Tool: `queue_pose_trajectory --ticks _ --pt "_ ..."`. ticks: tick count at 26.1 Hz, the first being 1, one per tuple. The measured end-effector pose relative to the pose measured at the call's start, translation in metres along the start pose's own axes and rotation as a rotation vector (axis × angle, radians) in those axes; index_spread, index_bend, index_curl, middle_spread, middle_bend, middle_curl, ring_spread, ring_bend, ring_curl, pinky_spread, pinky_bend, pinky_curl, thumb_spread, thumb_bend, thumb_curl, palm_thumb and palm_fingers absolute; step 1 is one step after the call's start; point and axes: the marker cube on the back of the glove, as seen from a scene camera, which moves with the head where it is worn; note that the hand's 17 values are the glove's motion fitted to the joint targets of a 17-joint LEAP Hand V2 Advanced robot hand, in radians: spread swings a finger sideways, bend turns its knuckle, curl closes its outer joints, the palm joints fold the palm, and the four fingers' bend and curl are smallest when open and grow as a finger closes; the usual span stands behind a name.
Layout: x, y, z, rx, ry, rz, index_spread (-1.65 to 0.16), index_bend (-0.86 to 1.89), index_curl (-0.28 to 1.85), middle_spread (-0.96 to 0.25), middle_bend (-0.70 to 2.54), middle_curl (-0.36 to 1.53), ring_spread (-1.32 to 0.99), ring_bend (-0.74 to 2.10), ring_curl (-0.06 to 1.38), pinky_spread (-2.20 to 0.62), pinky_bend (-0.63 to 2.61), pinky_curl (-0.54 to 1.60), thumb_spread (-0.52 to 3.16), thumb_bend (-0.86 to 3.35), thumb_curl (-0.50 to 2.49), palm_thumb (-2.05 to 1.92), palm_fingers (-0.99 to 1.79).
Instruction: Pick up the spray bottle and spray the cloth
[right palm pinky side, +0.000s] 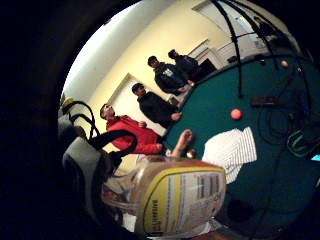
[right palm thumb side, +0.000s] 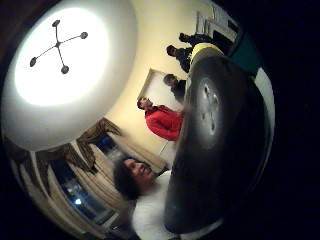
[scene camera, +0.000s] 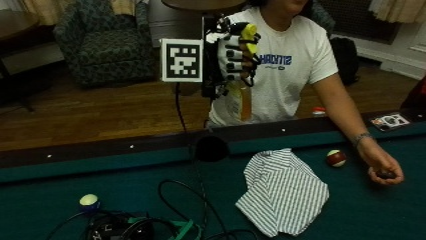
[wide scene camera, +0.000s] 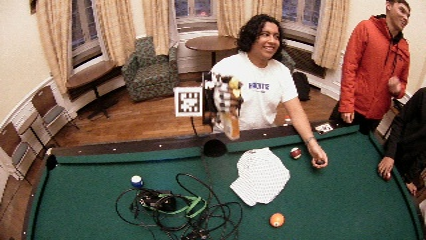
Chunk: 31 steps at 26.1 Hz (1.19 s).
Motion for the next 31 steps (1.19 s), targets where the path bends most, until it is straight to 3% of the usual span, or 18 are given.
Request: queue_pose_trajectory --ticks 5,14,21,31 --pt "-0.002 -0.022 0.025 -0.119 0.068 0.137 -0.24 0.42 0.56 -0.20 0.72 0.58 -0.22 0.79 0.52 -0.33 0.54 0.44 0.62 -0.02 0.65 0.96 1.41" --pt "0.075 -0.018 0.079 -0.411 0.153 0.660 -0.23 0.42 0.57 -0.20 0.74 0.59 -0.22 0.80 0.52 -0.33 0.56 0.44 0.59 -0.02 0.68 0.96 1.40" --pt "0.151 0.009 0.110 -0.601 0.273 1.026 -0.22 0.42 0.58 -0.20 0.74 0.59 -0.22 0.81 0.52 -0.33 0.56 0.45 0.58 -0.02 0.71 0.96 1.40" --pt "0.243 0.070 0.136 -0.765 0.395 1.327 -0.22 0.41 0.60 -0.20 0.75 0.59 -0.22 0.81 0.52 -0.33 0.56 0.45 0.58 -0.02 0.74 0.96 1.39"
